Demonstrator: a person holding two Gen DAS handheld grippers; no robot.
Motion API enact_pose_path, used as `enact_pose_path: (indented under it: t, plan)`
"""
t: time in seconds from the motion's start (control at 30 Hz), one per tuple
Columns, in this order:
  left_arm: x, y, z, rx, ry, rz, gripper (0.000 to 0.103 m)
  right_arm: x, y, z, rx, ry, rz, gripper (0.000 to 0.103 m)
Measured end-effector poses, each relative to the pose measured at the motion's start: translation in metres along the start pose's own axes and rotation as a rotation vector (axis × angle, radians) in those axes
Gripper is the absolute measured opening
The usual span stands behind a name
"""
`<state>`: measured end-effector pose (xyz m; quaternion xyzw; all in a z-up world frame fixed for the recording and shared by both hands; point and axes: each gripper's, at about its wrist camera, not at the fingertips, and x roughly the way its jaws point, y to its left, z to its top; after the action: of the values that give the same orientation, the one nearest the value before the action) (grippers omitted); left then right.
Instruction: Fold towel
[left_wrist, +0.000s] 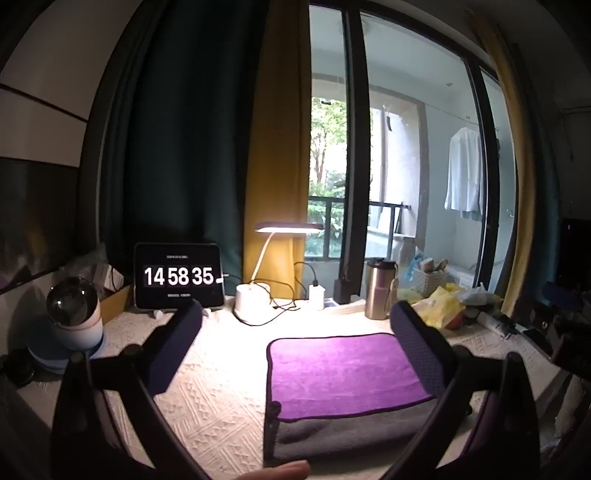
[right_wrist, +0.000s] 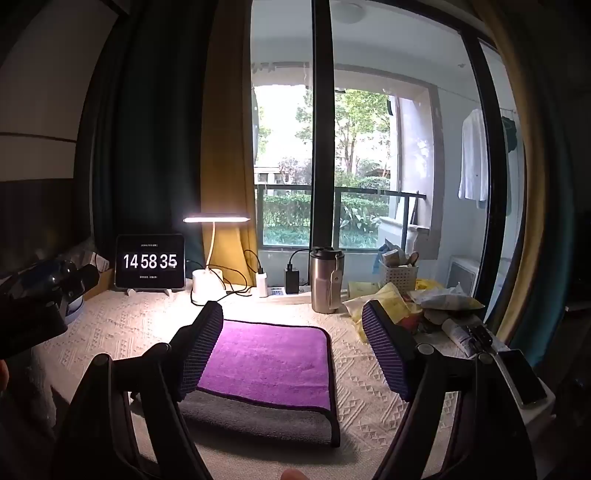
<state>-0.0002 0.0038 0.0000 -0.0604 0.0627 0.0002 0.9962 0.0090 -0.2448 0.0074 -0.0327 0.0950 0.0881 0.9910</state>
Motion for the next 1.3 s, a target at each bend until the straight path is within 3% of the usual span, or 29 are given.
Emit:
enact_pose_path:
  t: [0.13,0.2,0.53,1.3]
  plan:
    - [0.000,0.010,-0.002,-0.037,0.026,-0.033,0.102,0.000,0.000,0.001,-0.003,0.009,-0.001,0.081]
    - [0.009,0.004,0.004,0.018,0.055,-0.016,0.102,0.000,0.000,0.001,-0.001,0.006,-0.001,0.081]
    - [0.001,-0.002,0.004,0.027,0.027,-0.011,0.102,-0.001,0.002,-0.001,0.003,0.004,0.003,0.081]
    - [0.009,0.002,-0.003,0.019,0.049,-0.013,0.102,0.002,-0.001,-0.002,0.009,0.010,0.006,0.081]
